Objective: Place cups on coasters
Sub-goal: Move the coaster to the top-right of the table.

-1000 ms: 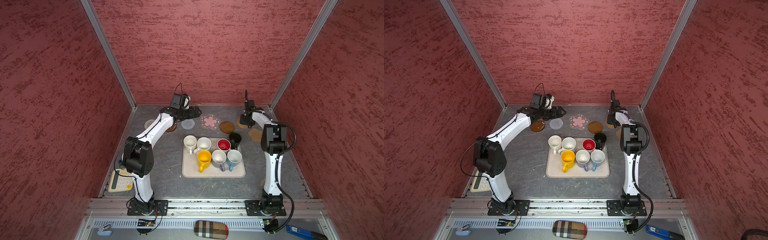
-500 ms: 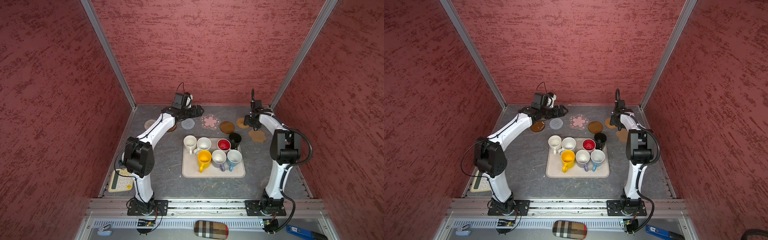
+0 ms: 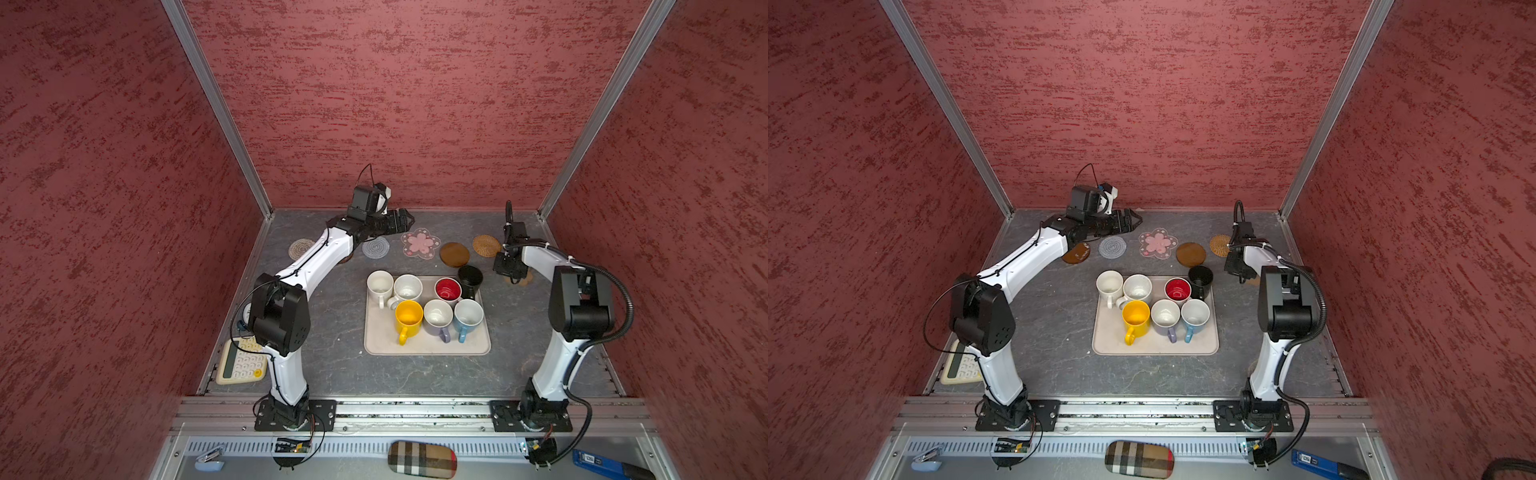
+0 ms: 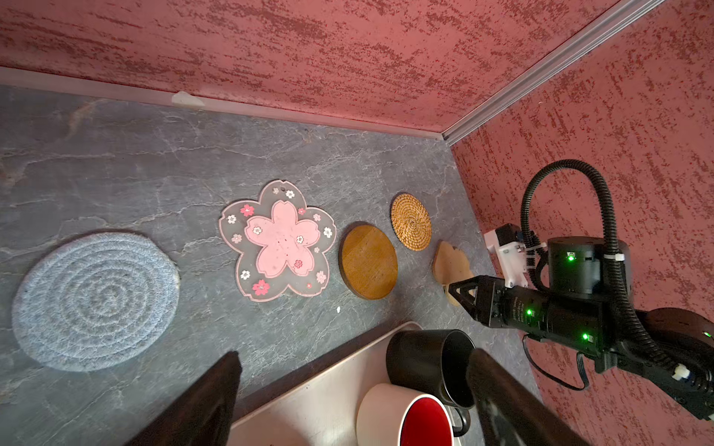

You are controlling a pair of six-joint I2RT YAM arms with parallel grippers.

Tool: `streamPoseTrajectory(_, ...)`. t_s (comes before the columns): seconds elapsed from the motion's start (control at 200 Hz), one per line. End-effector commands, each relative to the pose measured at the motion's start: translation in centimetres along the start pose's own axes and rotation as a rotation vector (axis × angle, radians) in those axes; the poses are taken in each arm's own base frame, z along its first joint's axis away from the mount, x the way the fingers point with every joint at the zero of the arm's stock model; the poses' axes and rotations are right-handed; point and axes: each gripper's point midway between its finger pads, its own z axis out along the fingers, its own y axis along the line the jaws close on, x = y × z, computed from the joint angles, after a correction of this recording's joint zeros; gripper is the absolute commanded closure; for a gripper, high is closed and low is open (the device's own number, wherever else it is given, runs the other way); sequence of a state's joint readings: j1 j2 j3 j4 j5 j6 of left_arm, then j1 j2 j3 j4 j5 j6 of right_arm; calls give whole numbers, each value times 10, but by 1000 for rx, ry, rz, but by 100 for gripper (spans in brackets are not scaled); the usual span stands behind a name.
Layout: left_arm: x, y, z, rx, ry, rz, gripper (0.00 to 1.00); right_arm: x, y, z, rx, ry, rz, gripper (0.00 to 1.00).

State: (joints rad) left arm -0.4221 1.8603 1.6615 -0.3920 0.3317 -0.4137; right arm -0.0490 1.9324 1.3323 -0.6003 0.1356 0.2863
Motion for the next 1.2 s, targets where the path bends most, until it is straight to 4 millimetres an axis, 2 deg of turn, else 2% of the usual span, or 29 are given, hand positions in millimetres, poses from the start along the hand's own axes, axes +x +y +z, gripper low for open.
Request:
streamPoseTrajectory(0.0, 3, -4, 3, 3, -2, 19, 7, -16, -10, 9, 22, -40, 42, 69)
streamPoseTrajectory(0.235, 2, -2, 5, -10, 3, 24, 7, -22, -25, 28, 38, -17, 70, 74)
streamPoseTrajectory(0.526, 2, 3, 12, -20, 10, 24, 7, -52, -36, 41, 43, -32, 106, 74)
streamPoseTrajectory(0.817, 0, 18, 20, -46, 23, 8, 7, -83, -36, 58, 32, -40, 116, 74)
streamPoseTrajectory(1.012, -7, 26, 24, -68, 28, 6, 7, -97, -35, 69, 26, -36, 123, 74)
streamPoseTrajectory(1.197, -14, 29, 26, -69, 26, 6, 7, -111, -33, 61, 2, -57, 133, 73)
